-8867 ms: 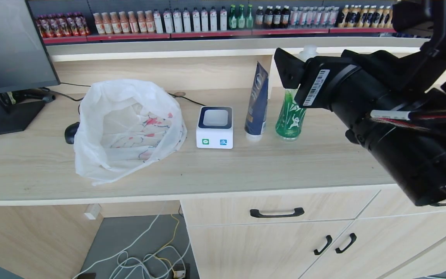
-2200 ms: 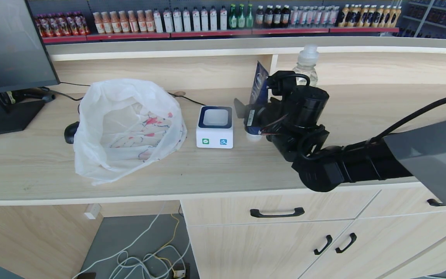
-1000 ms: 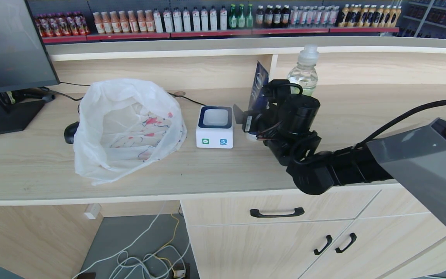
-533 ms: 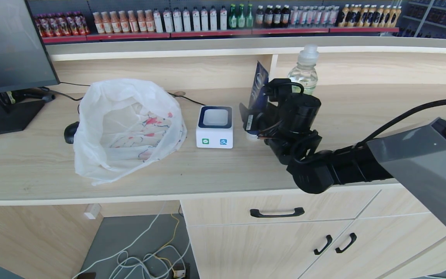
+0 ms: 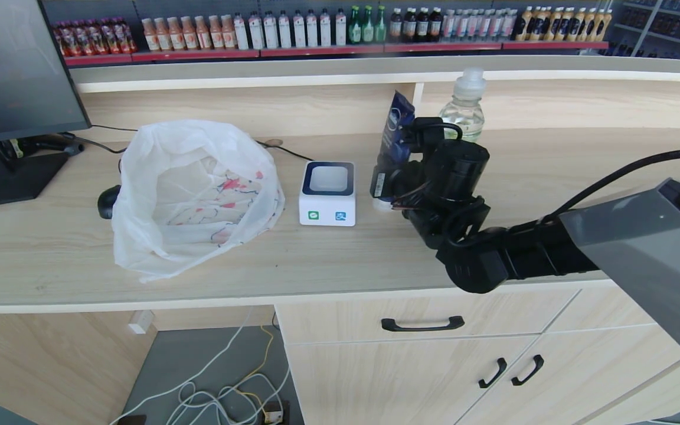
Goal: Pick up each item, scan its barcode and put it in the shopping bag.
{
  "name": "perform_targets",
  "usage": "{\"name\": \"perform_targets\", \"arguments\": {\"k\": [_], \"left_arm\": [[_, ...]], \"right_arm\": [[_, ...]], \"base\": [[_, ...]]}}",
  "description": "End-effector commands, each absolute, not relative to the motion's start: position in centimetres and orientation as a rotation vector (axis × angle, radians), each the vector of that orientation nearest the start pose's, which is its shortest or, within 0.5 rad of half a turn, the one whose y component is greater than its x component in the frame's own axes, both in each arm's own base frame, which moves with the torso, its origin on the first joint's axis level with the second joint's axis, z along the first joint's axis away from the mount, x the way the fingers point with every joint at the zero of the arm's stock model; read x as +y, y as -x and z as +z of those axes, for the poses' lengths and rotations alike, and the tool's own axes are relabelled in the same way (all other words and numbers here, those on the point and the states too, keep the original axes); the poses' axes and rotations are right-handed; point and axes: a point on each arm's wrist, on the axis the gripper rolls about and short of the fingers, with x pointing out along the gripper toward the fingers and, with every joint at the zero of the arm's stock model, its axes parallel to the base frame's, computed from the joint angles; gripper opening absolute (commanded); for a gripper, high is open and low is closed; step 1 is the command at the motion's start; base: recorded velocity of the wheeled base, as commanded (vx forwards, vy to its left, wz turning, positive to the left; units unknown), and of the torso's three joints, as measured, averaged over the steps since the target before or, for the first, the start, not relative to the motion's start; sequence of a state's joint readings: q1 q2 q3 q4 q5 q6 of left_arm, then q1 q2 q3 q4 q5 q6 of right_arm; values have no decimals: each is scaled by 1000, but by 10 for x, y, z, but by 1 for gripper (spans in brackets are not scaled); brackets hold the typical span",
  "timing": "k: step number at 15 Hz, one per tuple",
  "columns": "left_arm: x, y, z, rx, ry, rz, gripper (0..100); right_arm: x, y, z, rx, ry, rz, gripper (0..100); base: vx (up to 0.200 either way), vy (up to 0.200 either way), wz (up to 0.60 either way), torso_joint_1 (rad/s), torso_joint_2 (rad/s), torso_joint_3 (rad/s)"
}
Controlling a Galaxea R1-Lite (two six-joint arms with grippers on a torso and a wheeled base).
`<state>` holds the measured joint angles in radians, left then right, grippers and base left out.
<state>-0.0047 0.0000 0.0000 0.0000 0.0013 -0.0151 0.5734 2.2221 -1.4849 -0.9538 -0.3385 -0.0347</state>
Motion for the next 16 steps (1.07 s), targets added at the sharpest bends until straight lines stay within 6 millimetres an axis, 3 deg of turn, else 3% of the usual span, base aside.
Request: {"name": "perform_targets", "arguments": {"k": [1, 6, 10, 13, 16], "left_arm": [[0, 23, 76, 2, 15, -3, 100], [0, 23, 76, 2, 15, -3, 100], [0, 23, 76, 2, 15, -3, 100], [0, 23, 76, 2, 15, -3, 100], [0, 23, 76, 2, 15, -3, 100]], "right_arm": [[242, -388, 207, -217, -68, 231, 0], [238, -376, 230, -261, -84, 235, 0], [235, -355, 260, -317, -111, 257, 0], [228, -329, 278, -336, -109, 273, 0], [215, -289, 285, -324, -97, 303, 0]], "base": [[0, 0, 0, 0, 0, 0], [0, 0, 0, 0, 0, 0], [0, 0, 0, 0, 0, 0], [0, 0, 0, 0, 0, 0], [0, 0, 0, 0, 0, 0]]}}
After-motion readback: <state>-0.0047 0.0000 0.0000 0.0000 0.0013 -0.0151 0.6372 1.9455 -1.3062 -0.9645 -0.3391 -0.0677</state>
